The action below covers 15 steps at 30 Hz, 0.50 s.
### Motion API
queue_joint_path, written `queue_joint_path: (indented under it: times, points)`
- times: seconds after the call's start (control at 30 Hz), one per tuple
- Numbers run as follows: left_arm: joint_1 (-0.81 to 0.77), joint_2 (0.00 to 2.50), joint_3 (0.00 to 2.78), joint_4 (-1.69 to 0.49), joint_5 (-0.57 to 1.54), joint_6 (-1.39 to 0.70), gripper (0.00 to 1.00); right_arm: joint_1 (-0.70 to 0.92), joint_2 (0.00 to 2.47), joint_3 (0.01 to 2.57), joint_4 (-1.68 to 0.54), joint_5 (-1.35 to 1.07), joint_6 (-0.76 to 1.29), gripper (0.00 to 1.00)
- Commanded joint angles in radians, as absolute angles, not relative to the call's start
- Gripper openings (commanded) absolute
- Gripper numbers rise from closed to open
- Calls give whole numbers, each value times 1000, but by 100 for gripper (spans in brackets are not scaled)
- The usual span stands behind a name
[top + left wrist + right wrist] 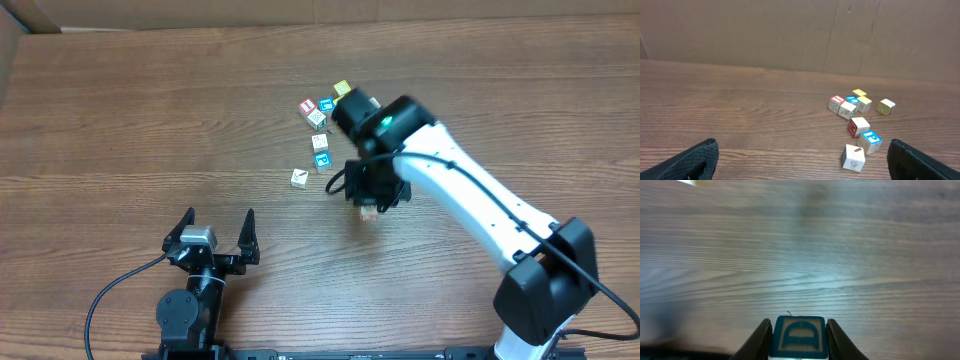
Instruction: Flip 3 blocks
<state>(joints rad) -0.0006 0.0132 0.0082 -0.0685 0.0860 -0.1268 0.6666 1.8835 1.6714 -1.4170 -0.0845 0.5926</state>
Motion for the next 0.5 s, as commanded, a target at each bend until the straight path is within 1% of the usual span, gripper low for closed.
queue_joint_path:
  times: [0.0, 0.07, 0.13, 0.27, 0.47]
  points:
    - [-6, 5, 5, -71, 86, -111, 100, 693, 1887, 1610, -1383, 14, 685, 58]
    - [-6, 5, 5, -71, 86, -111, 100, 693, 1887, 1588, -1352, 14, 685, 70]
    - [-6, 5, 5, -71, 86, -111, 100, 692, 1887, 1568, -1317, 14, 685, 74]
    - [-6, 5, 5, -71, 86, -111, 100, 692, 1887, 1549, -1295, 14, 685, 77]
    - [-6, 5, 5, -71, 86, -111, 100, 691, 1887, 1480, -1314, 15, 685, 74]
